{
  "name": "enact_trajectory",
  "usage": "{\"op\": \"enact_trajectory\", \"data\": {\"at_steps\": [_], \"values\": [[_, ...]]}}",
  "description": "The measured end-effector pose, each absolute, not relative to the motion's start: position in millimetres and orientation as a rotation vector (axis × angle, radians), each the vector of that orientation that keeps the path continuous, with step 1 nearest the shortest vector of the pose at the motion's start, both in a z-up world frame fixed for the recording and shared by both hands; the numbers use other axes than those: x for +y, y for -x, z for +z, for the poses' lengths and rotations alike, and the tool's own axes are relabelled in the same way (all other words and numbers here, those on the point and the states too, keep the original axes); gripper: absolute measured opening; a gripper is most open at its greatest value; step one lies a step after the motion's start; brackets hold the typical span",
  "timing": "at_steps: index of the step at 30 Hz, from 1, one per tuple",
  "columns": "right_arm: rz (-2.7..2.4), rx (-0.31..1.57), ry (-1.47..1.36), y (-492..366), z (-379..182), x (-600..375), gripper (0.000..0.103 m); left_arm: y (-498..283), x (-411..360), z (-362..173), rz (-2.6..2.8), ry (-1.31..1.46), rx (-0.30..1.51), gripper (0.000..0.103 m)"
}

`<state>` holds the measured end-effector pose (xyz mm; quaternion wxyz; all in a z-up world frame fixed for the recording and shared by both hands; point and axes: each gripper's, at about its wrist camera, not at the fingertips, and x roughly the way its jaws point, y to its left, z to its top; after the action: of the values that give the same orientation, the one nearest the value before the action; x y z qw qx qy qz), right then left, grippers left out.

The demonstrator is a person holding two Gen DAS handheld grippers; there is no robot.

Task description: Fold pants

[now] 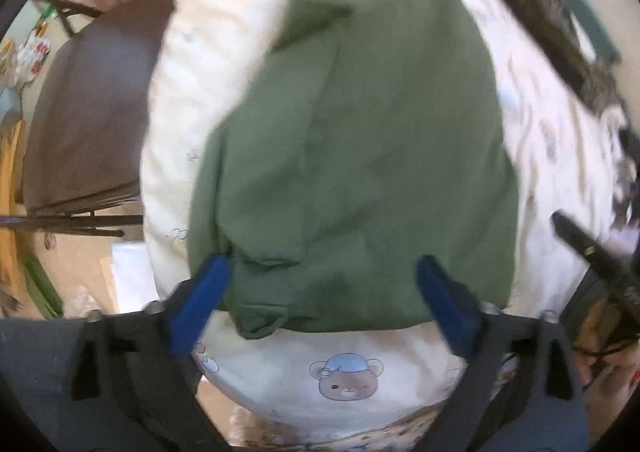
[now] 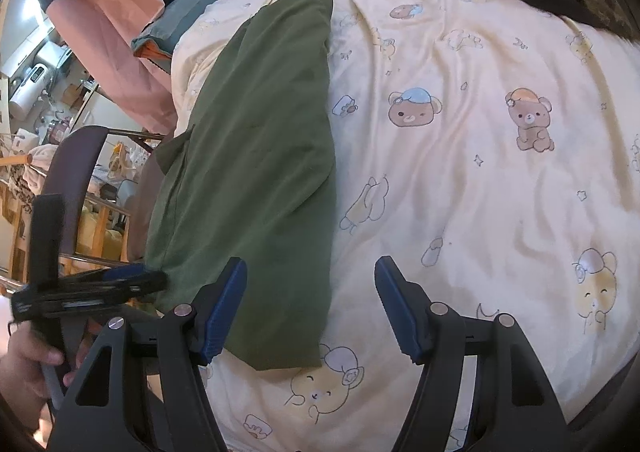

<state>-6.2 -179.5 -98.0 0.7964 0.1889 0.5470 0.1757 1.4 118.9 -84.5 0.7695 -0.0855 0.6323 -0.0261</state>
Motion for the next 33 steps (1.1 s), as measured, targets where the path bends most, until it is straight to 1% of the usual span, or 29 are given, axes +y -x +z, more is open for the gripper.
{"op": "enact_trajectory", "data": {"at_steps": [3,9,13,16,19,23,27,30,33], "values": [[0.377,1.179,-0.402,5,-100,-177,0.069,4,137,-77,-0.015,0.276,1.314,0.098],[0.368,1.195,-0.416,4,-105,-182,0.069,4,185,-81,0.159,0.446,1.231,0.098],[0.360,1.199,-0.434,2,-107,-185,0.069,1,182,-80,0.148,0.486,1.195,0.098],[0.361,1.201,-0.436,0,-108,-184,0.069,-3,183,-90,0.135,0.514,1.216,0.098],[0.366,1.201,-0.433,0,-108,-183,0.069,0,194,-101,0.151,0.606,1.239,0.098],[0.373,1.195,-0.447,2,-107,-186,0.069,5,205,-98,0.160,0.688,1.204,0.099],[0.379,1.205,-0.464,0,-112,-187,0.069,7,204,-98,0.160,0.676,1.199,0.100],[0.382,1.218,-0.465,-3,-115,-185,0.069,9,206,-105,0.148,0.697,1.228,0.100],[0.384,1.222,-0.457,-4,-117,-183,0.069,9,203,-124,0.138,0.712,1.317,0.100]]}}
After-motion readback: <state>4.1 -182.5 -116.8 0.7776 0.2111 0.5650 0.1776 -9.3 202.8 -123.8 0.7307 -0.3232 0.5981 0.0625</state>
